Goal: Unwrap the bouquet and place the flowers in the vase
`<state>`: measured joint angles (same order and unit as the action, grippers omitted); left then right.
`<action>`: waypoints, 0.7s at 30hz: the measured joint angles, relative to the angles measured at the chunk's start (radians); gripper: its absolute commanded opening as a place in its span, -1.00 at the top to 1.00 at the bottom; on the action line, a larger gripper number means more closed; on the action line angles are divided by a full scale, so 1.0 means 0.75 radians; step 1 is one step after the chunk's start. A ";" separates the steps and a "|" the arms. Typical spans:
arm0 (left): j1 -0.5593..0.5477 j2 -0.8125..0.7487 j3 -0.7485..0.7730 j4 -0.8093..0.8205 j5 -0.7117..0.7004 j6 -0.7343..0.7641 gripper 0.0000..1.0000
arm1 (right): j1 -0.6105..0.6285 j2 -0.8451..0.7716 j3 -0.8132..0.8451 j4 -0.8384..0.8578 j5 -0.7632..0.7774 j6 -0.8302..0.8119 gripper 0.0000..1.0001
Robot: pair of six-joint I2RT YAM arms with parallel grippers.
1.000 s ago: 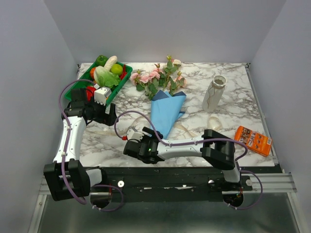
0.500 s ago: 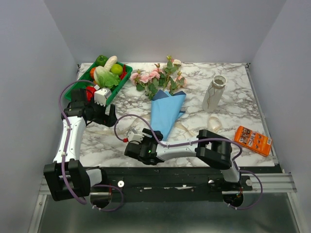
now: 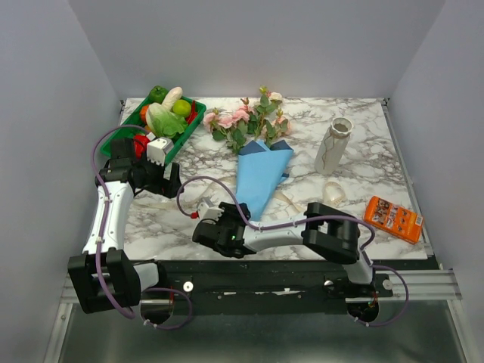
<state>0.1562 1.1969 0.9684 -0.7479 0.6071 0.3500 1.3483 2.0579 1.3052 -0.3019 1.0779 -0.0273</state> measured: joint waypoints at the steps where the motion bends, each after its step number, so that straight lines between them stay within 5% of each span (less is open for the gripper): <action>1: 0.000 0.000 0.000 0.001 0.000 0.000 -0.98 | 0.000 -0.007 -0.009 0.017 0.017 -0.002 0.12; 11: 0.000 -0.006 0.000 0.001 0.001 -0.001 -0.98 | 0.000 -0.350 -0.123 0.105 0.195 0.169 0.24; 13: 0.000 -0.014 0.000 0.001 0.002 -0.001 -0.97 | 0.000 -0.438 -0.156 0.107 0.234 0.242 0.12; 16: 0.000 -0.028 0.000 0.001 0.005 -0.001 -0.98 | 0.000 -0.515 -0.167 0.025 0.281 0.436 -0.31; 21: 0.000 -0.034 0.000 0.001 0.007 -0.002 -0.98 | 0.000 -0.482 -0.008 -0.630 0.299 1.135 -0.70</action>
<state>0.1562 1.1717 0.9684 -0.7471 0.6121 0.3489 1.3483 1.6962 1.2991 -0.7742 1.3022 0.8242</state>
